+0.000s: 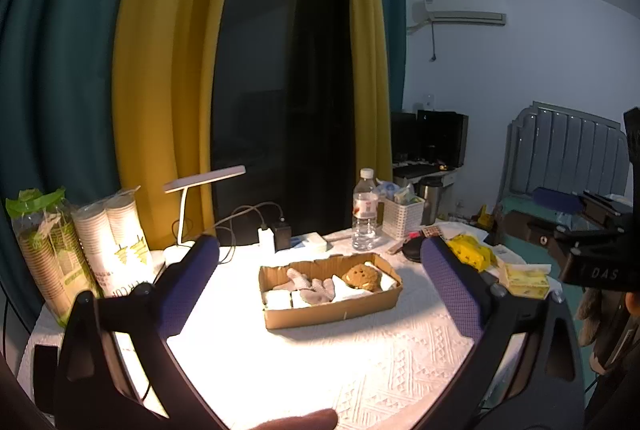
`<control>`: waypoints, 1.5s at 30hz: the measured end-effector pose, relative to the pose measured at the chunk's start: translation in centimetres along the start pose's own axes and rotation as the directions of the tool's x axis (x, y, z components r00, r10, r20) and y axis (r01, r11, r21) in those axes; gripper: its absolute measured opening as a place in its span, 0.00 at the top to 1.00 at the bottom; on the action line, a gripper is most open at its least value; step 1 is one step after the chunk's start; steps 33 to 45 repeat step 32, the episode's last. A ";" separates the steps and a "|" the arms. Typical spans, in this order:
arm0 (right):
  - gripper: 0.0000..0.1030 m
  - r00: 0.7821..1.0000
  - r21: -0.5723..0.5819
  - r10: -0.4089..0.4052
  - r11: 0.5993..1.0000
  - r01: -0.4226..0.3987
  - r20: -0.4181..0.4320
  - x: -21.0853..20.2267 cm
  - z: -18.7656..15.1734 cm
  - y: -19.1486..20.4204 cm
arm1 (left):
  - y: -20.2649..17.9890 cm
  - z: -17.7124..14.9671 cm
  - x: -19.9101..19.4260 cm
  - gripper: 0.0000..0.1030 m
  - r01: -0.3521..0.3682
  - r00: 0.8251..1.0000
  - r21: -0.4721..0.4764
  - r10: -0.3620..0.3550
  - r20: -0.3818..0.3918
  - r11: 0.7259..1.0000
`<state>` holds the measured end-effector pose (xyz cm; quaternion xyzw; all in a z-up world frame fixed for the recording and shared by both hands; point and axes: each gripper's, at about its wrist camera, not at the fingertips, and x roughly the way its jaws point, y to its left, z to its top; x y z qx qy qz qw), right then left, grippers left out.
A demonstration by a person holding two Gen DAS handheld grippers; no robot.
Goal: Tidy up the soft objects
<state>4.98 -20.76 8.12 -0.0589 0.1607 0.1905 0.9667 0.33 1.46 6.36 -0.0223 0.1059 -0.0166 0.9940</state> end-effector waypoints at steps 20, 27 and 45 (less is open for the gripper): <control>0.19 1.000 -0.001 0.005 1.000 -0.005 -0.007 0.1 -0.3 0.0 | -0.3 -0.1 0.0 0.01 -0.007 1.000 0.000 0.007 -0.010 1.000; 0.19 1.000 0.000 0.006 1.000 -0.006 -0.010 0.3 -0.5 0.0 | -0.3 -0.2 0.1 0.01 -0.007 1.000 0.001 0.007 -0.014 1.000; 0.19 1.000 -0.004 0.010 1.000 -0.010 -0.009 0.3 -0.7 0.0 | -0.4 -0.4 0.5 0.01 -0.008 1.000 -0.003 0.008 -0.014 1.000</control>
